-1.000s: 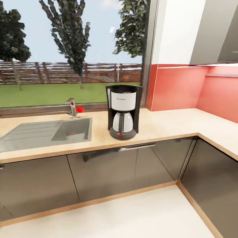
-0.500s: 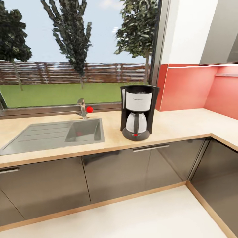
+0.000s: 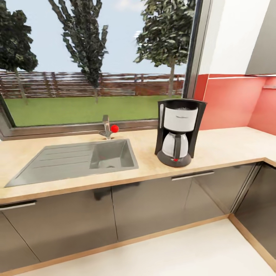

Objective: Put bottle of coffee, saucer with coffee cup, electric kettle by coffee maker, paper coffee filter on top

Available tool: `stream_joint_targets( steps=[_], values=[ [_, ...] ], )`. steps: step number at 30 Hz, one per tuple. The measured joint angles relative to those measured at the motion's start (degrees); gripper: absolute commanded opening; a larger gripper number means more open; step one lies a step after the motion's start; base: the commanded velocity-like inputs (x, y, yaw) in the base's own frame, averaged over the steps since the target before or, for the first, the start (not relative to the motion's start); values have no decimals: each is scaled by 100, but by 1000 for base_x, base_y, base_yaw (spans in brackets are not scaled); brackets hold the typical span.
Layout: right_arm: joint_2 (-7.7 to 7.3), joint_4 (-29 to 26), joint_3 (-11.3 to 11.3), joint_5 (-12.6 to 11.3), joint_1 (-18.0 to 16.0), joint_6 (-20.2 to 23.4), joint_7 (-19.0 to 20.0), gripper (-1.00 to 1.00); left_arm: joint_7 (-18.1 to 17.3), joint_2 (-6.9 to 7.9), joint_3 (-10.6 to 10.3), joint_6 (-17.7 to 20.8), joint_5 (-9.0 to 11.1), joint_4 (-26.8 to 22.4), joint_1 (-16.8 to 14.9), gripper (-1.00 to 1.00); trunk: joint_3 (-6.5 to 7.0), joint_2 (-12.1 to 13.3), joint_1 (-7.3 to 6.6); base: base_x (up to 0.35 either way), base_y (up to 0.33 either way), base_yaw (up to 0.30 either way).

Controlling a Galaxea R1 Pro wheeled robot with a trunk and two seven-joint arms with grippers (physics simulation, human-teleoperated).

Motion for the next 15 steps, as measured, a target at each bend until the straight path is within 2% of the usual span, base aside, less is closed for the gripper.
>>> stream_joint_targets(
  steps=[15],
  values=[
    [0, 0, 0, 0, 0, 0, 0, 100, -8, 0, 0, 0, -2, -1, 0, 100, 0, 0, 0, 5, 333, 0]
  ],
)
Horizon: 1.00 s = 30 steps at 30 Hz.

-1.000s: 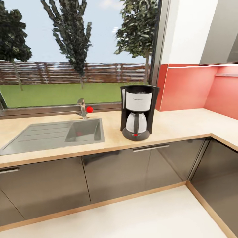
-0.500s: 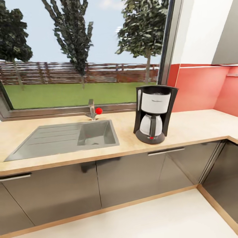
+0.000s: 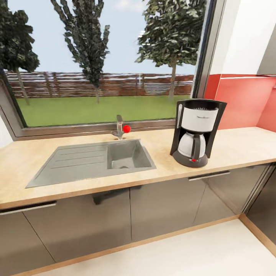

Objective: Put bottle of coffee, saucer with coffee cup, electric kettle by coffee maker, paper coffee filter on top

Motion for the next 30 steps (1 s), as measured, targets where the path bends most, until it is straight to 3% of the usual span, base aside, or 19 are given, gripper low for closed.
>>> stream_joint_targets(
  steps=[15, 30],
  values=[
    [0, 0, 0, 2, 0, 0, 0, 100, 0, 0, 0, -4, 0, 1, 0, 100, 0, 0, 0, 0, 334, 1],
    [0, 0, 2, 0, 0, 0, -17, 100, 0, 0, 7, -9, 8, 1, 0, 100, 0, 0, 0, 0, 334, 97]
  ],
)
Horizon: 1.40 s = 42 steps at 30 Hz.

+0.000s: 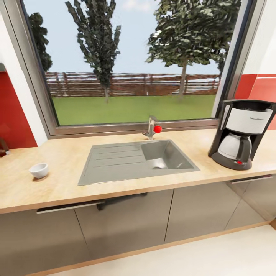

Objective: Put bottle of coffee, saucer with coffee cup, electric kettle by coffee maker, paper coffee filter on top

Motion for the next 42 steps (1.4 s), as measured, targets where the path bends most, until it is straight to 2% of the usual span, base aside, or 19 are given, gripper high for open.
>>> stream_joint_targets(
  steps=[33, 42],
  values=[
    [-3, 0, -2, 0, 0, 0, -1, 100, 0, 0, 1, -3, 2, -4, 0, 100, 0, 0, 0, 0, 336, 1],
    [0, 0, -2, 0, 0, 0, -1, 100, 0, 0, 1, -9, 1, -7, 0, 100, 0, 0, 0, 0, 338, 159]
  ],
)
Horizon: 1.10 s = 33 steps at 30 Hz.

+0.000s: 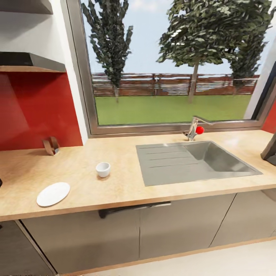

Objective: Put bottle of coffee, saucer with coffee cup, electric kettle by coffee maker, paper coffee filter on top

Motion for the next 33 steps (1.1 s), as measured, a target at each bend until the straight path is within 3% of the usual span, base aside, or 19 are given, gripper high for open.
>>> stream_joint_targets(
  steps=[33],
  values=[
    [-6, 0, 0, -81, 0, -49, 0, 100, 0, 0, -7, -9, 0, 2, 0, 100, 0, 0, 0, 0, 338, 5]
  ],
)
